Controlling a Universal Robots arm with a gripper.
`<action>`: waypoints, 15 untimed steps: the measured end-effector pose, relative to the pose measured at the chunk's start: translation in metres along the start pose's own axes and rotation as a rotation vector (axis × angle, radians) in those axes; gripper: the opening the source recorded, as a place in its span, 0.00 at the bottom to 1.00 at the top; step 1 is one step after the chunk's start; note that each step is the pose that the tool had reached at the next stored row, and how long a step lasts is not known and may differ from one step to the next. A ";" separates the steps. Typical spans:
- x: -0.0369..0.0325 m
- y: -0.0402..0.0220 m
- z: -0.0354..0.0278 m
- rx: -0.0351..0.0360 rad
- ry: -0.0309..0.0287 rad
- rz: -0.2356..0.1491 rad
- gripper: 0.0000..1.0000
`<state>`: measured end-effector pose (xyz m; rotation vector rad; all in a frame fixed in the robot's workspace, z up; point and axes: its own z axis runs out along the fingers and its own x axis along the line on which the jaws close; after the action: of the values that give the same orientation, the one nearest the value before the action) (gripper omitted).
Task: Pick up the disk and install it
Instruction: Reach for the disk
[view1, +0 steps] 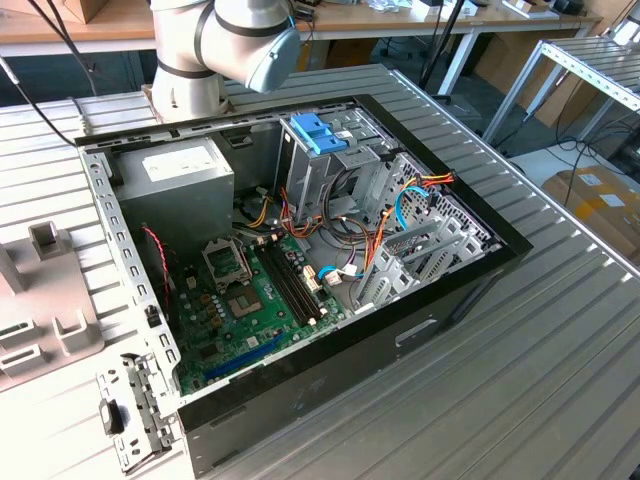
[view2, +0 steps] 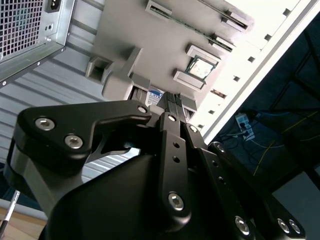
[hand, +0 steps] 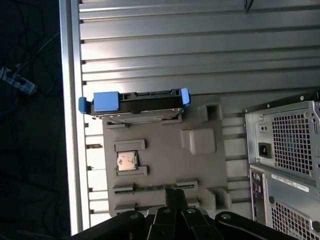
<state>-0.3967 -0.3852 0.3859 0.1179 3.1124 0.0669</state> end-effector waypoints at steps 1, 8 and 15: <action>0.0002 0.0004 0.0002 0.0000 0.0000 0.000 0.11; 0.0022 0.0052 0.0023 0.0001 0.0001 0.000 0.11; 0.0052 0.0134 0.0045 0.0000 0.0001 0.000 0.11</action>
<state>-0.4007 -0.3713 0.3819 0.1179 3.1125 0.0668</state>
